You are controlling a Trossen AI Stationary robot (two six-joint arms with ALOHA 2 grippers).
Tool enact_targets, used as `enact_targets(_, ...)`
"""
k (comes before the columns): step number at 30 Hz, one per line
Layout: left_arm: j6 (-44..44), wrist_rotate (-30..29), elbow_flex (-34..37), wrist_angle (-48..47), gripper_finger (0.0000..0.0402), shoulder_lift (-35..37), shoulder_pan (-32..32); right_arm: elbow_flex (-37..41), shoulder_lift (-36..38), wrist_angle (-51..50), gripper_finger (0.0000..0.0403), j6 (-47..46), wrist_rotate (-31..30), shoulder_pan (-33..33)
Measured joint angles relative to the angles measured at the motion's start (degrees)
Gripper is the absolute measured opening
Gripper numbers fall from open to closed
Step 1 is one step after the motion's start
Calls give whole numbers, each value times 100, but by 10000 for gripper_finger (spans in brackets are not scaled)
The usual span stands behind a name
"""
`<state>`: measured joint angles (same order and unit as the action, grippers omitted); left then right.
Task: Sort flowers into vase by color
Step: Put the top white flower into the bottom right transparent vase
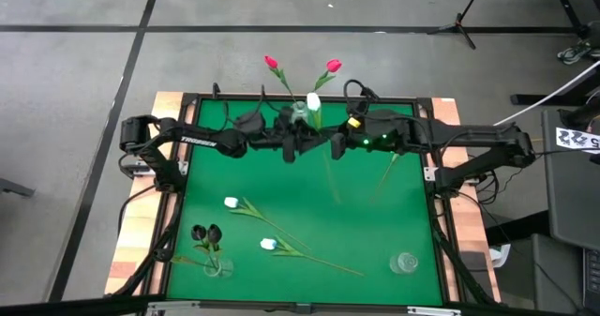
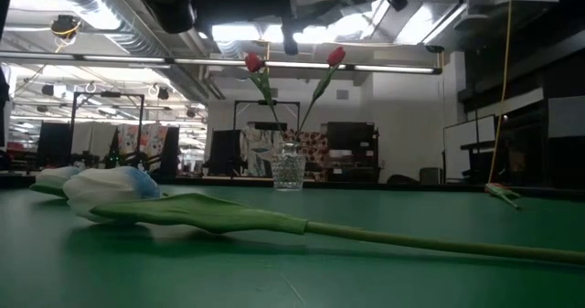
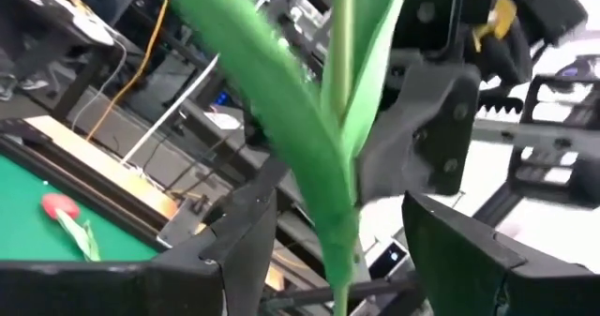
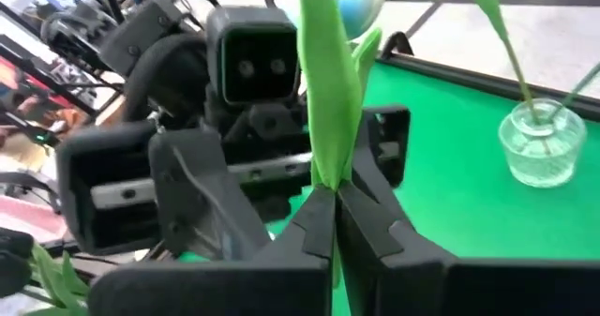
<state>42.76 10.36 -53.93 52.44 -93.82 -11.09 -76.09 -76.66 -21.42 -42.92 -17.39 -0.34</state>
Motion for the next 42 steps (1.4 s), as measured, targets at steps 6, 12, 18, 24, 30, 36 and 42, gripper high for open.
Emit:
enact_targets(6, -112, 75, 0, -37, 204, 0, 61, 0, -6, 174, 7, 35, 42, 0)
enact_targets(12, -87, 73, 0, -37, 127, 0, 50, 0, -6, 167, 13, 93, 212, -2)
enact_targets(18, -92, 76, 0, -35, 30, 0, 50, 0, -6, 147, 42, 145, 201, -4)
enact_targets(24, -109, 44, 2, -37, 22, 0, 52, 0, 109, 120, 104, 267, 559, -5)
enact_targets(30, -95, -14, 2, -39, 10, 0, 50, 0, 672, -252, 159, 164, 810, 2)
enact_targets(36, -361, 106, -114, -154, 12, 0, 69, -2, 1201, -853, 165, 85, 867, 461)
enact_targets(42, -1455, 413, -1119, -1778, 7, 4, 305, -2, 1137, -1121, 157, 86, 495, 1232)
